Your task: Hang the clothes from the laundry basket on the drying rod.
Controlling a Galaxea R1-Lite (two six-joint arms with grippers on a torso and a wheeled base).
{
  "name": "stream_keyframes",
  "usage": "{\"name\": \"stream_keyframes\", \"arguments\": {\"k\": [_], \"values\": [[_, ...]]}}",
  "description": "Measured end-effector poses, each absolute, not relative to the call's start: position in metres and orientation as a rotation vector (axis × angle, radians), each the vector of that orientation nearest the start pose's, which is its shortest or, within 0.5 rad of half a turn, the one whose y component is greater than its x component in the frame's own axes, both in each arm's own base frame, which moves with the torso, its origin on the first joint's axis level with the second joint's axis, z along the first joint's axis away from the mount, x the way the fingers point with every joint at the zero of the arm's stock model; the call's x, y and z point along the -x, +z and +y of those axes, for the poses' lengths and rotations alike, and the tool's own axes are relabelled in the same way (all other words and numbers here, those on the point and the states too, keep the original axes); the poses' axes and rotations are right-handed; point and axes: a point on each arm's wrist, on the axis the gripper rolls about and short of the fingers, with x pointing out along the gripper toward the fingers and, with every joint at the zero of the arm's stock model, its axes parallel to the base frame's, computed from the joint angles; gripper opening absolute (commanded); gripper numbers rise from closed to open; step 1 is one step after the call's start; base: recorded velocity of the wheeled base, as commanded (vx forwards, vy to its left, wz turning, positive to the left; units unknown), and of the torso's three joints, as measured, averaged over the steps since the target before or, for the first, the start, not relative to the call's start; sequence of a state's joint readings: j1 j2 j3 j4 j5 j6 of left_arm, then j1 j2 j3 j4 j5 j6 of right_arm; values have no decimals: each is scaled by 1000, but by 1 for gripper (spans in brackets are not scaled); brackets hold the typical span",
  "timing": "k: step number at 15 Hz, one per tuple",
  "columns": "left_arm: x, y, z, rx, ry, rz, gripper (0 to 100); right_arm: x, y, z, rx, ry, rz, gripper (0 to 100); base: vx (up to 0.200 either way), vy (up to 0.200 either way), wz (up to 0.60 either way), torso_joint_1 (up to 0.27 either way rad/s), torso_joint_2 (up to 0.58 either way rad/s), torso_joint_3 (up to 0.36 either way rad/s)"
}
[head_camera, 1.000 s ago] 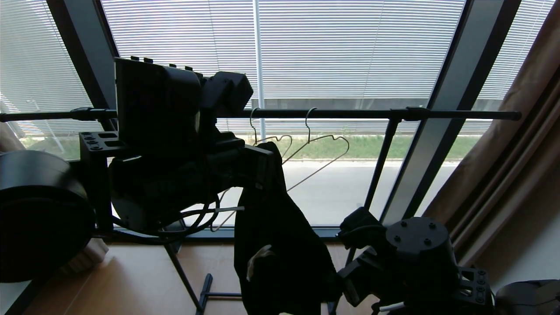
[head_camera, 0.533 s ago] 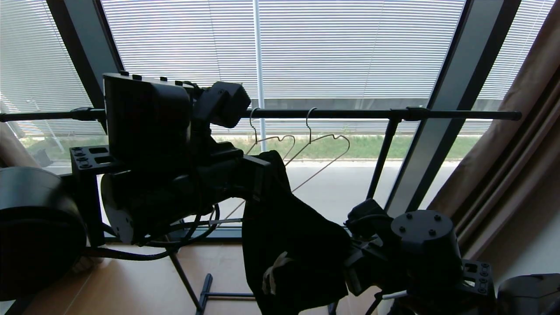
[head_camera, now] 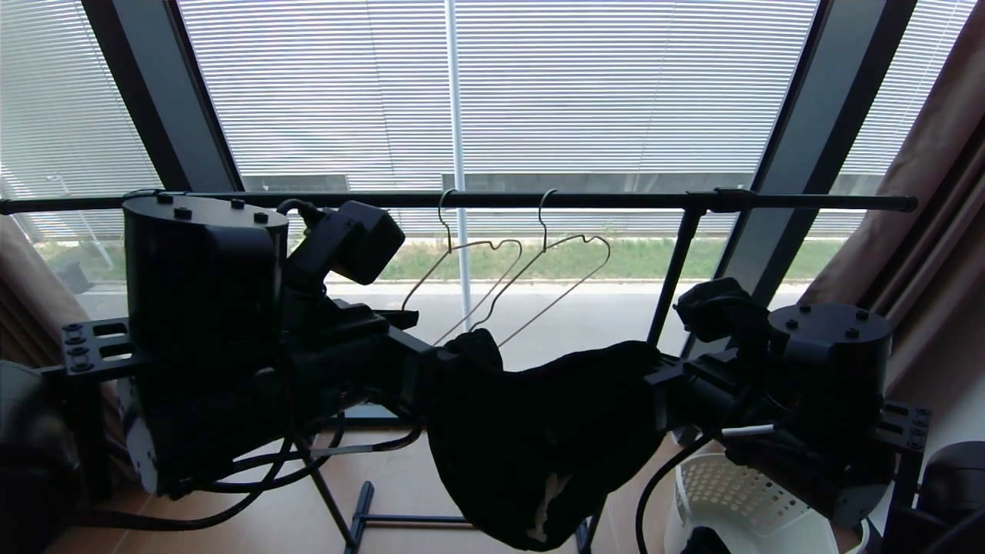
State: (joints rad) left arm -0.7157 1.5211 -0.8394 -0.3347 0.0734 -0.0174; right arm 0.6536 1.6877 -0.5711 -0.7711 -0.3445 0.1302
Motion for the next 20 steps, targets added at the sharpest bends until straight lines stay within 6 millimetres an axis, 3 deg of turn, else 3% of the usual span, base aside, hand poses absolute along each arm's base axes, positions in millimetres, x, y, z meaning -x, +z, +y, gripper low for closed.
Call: {"name": "stream_keyframes", "arguments": {"k": [6,9,13,16,20], "values": [[-172,199,-137,-211,-612,344,100,-227,160,137,-57,209,269,0,0,0,0,0,0,0],[-175,197,-125,-217,-565,345,100,-227,165,134,-66,202,252,0,0,0,0,0,0,0],[-206,197,-121,-234,-487,362,100,-224,170,132,-69,203,236,0,0,0,0,0,0,0],[-240,194,-117,-238,-546,375,100,-222,171,131,-71,204,231,0,0,0,0,0,0,0],[-289,184,-111,-259,-499,396,100,-222,171,131,-70,203,233,0,0,0,0,0,0,0]]}}
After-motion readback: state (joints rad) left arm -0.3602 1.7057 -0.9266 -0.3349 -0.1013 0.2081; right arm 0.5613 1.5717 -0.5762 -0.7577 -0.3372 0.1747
